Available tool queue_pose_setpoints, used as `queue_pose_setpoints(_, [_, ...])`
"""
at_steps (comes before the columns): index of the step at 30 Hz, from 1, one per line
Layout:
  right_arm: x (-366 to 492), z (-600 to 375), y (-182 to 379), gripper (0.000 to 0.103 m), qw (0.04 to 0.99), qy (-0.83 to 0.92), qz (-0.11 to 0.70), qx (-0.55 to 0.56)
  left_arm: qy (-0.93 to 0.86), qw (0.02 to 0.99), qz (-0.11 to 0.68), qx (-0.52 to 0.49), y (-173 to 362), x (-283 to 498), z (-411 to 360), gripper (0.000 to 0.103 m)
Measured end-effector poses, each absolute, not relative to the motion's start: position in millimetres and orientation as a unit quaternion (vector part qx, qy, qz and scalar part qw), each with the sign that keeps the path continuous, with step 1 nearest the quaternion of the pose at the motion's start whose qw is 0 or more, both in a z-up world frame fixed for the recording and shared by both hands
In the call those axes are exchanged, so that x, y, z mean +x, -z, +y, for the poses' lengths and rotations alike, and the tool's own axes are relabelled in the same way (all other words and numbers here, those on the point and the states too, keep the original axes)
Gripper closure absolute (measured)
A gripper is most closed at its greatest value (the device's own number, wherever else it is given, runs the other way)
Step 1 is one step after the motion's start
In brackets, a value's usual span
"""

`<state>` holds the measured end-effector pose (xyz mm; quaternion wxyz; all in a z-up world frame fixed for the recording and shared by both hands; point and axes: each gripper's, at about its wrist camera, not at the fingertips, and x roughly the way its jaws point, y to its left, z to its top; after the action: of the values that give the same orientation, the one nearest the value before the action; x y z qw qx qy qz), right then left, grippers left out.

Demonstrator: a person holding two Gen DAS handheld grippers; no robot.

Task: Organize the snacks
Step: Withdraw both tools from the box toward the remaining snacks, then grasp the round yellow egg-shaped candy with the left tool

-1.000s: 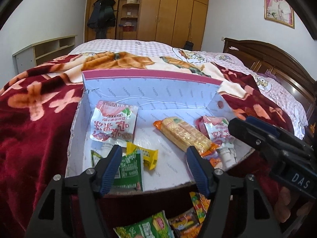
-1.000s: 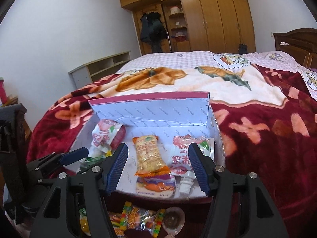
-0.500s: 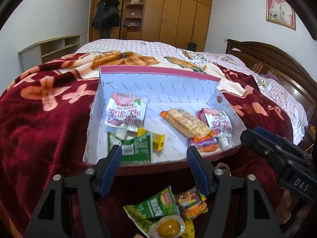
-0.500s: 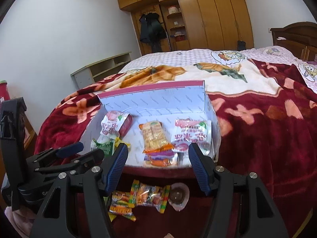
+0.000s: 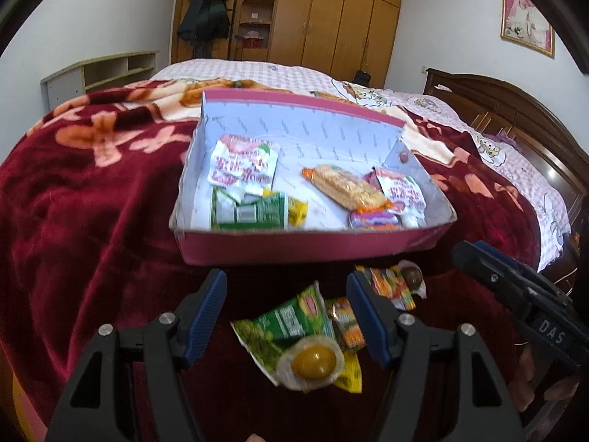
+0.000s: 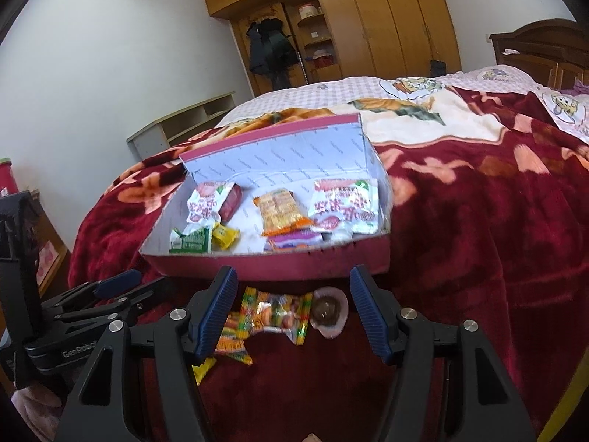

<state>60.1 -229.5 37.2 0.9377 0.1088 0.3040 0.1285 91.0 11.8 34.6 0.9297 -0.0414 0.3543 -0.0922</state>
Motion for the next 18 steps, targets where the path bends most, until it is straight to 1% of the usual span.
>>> queue_pose_setpoints(18, [32.7,-229.6,0.2,0.038,0.929,-0.114,0.334,0.116,0.084,0.922,0.377,-0.031,1.0,59.2,1.8,0.032])
